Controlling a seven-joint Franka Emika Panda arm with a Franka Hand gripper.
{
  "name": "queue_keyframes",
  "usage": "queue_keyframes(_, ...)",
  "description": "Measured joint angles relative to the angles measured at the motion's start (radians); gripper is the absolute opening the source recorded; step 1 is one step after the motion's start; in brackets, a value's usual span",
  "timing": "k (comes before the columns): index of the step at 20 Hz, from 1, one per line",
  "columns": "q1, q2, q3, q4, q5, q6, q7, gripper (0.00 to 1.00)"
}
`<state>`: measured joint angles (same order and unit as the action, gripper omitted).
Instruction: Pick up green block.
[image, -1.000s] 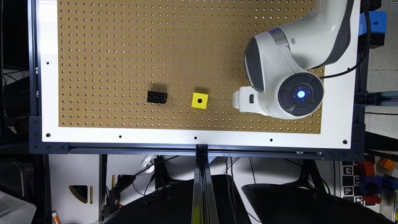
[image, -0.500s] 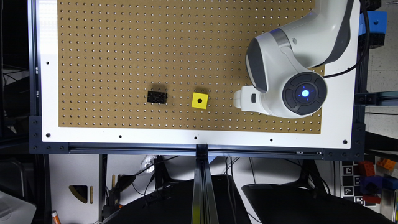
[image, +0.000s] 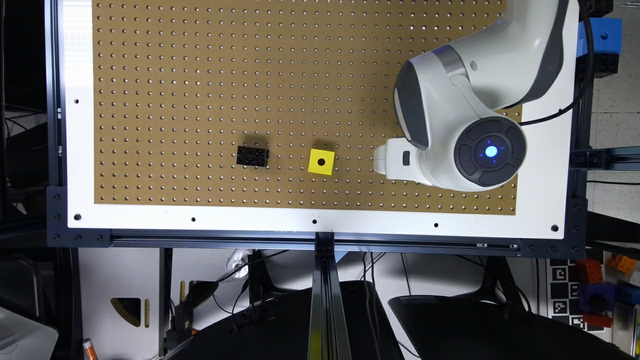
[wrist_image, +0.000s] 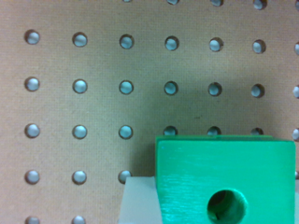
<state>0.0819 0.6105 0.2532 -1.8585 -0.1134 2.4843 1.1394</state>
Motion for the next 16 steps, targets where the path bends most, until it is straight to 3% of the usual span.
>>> queue_keyframes(4,0.000,-0.046,0.002,0.000,0.0000,-0.055,0.001,0.00)
queue_keyframes(7,-0.001,-0.054,-0.001,-0.002,0.0000,-0.061,0.001,0.00)
queue_keyframes(11,-0.001,-0.127,0.000,-0.003,0.0024,-0.133,0.001,0.00)
queue_keyframes(16,-0.013,-0.183,0.000,-0.009,0.0027,-0.184,0.001,0.00)
